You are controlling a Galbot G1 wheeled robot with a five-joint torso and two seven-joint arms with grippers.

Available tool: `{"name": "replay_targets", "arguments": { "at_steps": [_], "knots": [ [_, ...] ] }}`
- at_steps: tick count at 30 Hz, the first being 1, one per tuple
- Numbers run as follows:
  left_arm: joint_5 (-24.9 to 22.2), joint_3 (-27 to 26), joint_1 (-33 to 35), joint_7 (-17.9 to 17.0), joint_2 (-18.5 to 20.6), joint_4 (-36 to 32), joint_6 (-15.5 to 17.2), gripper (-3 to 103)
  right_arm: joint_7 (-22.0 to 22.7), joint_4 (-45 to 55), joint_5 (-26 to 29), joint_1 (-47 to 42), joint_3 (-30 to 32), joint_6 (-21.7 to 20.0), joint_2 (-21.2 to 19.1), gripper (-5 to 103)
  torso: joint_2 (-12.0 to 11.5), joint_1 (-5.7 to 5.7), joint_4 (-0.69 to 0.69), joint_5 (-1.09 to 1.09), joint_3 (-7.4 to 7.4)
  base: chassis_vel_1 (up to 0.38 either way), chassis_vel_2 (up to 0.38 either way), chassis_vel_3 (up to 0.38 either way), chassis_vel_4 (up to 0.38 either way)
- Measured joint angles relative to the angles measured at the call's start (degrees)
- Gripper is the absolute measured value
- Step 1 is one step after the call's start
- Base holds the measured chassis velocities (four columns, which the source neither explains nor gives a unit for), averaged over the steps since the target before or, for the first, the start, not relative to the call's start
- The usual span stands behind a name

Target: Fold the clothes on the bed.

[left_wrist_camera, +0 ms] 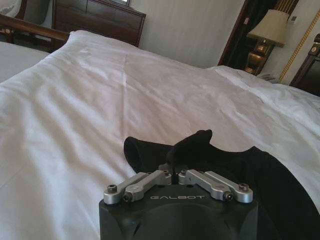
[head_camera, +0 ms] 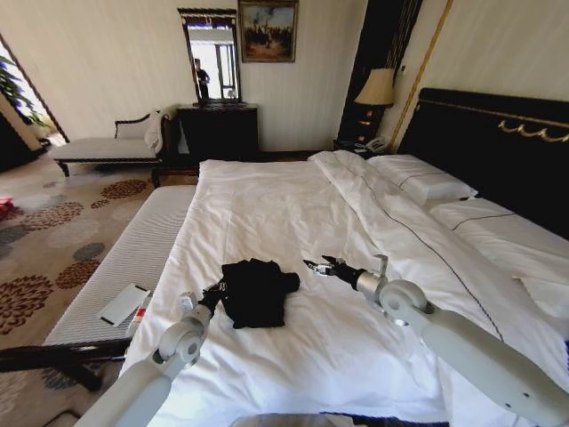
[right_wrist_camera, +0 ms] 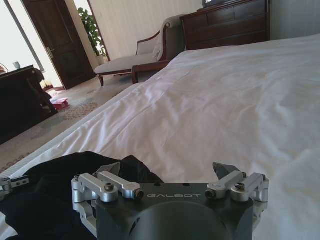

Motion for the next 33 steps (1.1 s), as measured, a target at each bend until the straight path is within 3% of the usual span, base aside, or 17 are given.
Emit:
{"name": "replay_targets", "arguments": {
  "at_steps": [8, 10, 19, 22, 26, 33],
  "knots": [
    [0.33, -1.29, 1.99, 0.34, 0.17, -0.62, -0.12, 1, 0.05, -2.48, -4.93, 6.19, -8.03, -0.67, 2.27, 103, 0.0, 0.0, -0.02, 0.0, 0.0, 0.0, 0.0, 0.0, 0.0],
    [0.36, -1.87, 2.41, 0.51, 0.18, -0.6, -0.2, 1, 0.69, -3.58, -5.61, 8.17, -11.1, -1.17, 3.46, 99, 0.0, 0.0, -0.02, 0.01, 0.0, 0.0, 0.0, 0.0, 0.0],
    [0.72, -2.23, 2.7, 0.72, -0.21, -0.28, -0.43, 1, 1.91, -5.57, -5.33, 10.46, -16.1, -2.09, 6.59, 93, 0.0, 0.0, -0.02, 0.02, -0.01, 0.0, 0.0, 0.0, 0.0],
    [0.73, -1.99, 2.42, 0.77, -0.32, -0.2, -0.46, 1, 2.38, -6.84, -5.03, 10.98, -17.52, -2.25, 7.84, 85, 0.0, -0.01, -0.02, 0.01, -0.01, 0.0, 0.0, 0.0, 0.0],
    [0.68, -1.81, 2.01, 0.78, -0.31, -0.23, -0.46, 1, 2.54, -7.82, -4.73, 11.66, -19.02, -2.26, 8.63, 90, 0.0, 0.0, -0.02, 0.01, 0.0, 0.0, 0.0, 0.0, 0.0],
    [0.56, -1.73, 1.75, 0.77, -0.14, -0.29, -0.49, 1, 2.73, -8.74, -4.45, 12.46, -20.56, -2.27, 9.43, 74, 0.0, -0.01, -0.02, 0.01, -0.01, 0.0, 0.0, 0.0, 0.0]
  ]
}}
